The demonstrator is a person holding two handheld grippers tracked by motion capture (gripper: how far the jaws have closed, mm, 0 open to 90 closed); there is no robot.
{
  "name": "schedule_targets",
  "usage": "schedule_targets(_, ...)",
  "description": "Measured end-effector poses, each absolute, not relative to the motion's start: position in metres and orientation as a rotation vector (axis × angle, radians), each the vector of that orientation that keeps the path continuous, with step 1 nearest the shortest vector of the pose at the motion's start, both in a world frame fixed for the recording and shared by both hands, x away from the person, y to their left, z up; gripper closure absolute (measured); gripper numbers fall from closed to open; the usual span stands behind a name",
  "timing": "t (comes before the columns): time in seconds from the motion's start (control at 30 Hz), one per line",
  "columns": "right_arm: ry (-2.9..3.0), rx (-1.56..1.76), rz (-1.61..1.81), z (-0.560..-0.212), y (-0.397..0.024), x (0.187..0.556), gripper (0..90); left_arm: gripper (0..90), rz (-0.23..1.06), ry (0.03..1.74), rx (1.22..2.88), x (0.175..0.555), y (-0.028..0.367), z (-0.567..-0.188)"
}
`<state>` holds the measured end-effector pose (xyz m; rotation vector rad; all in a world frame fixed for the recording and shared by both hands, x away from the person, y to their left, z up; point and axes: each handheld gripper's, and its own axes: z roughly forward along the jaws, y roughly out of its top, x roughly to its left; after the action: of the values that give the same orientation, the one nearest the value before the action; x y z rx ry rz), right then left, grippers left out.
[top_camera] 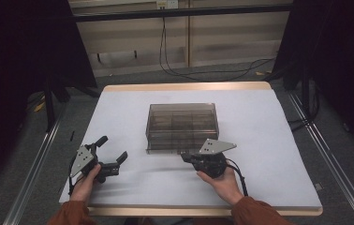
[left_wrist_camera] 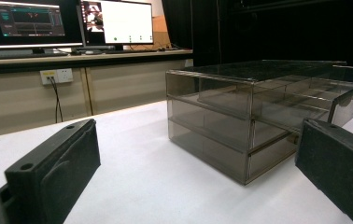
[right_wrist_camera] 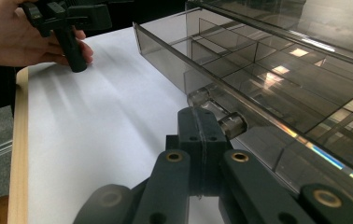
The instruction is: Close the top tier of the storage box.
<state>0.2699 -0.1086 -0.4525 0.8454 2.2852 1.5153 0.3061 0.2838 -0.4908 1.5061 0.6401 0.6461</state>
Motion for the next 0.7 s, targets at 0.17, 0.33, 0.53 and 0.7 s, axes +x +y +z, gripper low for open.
schedule_targets(0.17, 2.283, 0.85, 1.523, -0.4532, -0.1075, 0.272, 90.0, 0.0, 0.646, 0.64, 1.504, 0.3059, 0.2838, -0.4908)
schedule_targets(0.33, 2.286, 0.858, 1.516, -0.4532, -0.1086, 0.2732, 90.0, 0.0, 0.649, 0.64, 1.507, 0.306, 0.2841, -0.4908)
schedule_targets(0.53, 2.278, 0.859, 1.525, -0.452, -0.1096, 0.2743, 90.0, 0.0, 0.647, 0.639, 1.504, 0.306, 0.2838, -0.4908)
schedule_targets(0.7, 2.279, 0.857, 1.522, -0.4524, -0.1068, 0.2762, 90.0, 0.0, 0.647, 0.639, 1.504, 0.306, 0.2838, -0.4908)
